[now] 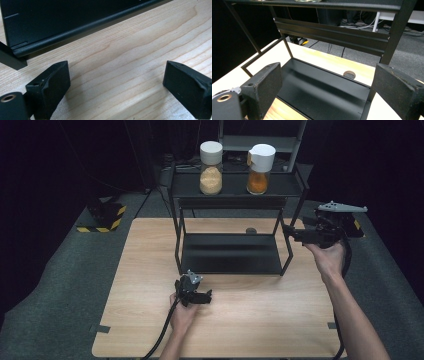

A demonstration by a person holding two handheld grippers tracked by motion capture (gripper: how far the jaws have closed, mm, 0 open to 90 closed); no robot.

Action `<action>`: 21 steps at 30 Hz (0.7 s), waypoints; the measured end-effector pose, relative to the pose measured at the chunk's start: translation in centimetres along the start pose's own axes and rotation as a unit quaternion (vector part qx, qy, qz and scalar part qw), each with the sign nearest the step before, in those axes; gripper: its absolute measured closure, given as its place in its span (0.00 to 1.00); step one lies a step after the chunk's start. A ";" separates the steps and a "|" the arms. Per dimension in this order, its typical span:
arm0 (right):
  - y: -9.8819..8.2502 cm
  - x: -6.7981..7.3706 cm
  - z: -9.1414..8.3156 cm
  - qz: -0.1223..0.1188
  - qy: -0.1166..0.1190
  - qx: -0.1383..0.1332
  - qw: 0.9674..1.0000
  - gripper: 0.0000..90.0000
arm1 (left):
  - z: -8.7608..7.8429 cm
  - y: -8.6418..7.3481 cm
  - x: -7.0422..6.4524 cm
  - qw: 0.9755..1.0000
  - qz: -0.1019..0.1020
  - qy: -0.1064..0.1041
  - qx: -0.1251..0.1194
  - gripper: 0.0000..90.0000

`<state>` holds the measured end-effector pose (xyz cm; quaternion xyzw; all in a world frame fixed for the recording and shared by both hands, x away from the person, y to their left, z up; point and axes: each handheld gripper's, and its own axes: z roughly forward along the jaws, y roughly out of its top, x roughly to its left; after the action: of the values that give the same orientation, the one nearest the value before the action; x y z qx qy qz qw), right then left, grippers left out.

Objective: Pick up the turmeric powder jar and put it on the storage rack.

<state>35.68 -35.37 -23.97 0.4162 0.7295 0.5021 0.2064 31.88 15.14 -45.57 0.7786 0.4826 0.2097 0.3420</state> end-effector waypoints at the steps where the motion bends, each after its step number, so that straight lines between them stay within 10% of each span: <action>1: -0.1 0.0 0.0 0.001 0.000 0.001 1.000 0.09 | 0.0 0.0 0.0 1.000 0.000 0.000 0.000 0.08; 21: -2.9 -0.3 0.4 0.012 0.002 0.005 1.000 0.09 | 0.0 0.0 0.0 1.000 0.000 0.000 0.000 0.08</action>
<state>35.00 -35.84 -26.83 0.4247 0.7272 0.5022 0.1968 31.88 15.13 -45.56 0.7786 0.4826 0.2096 0.3420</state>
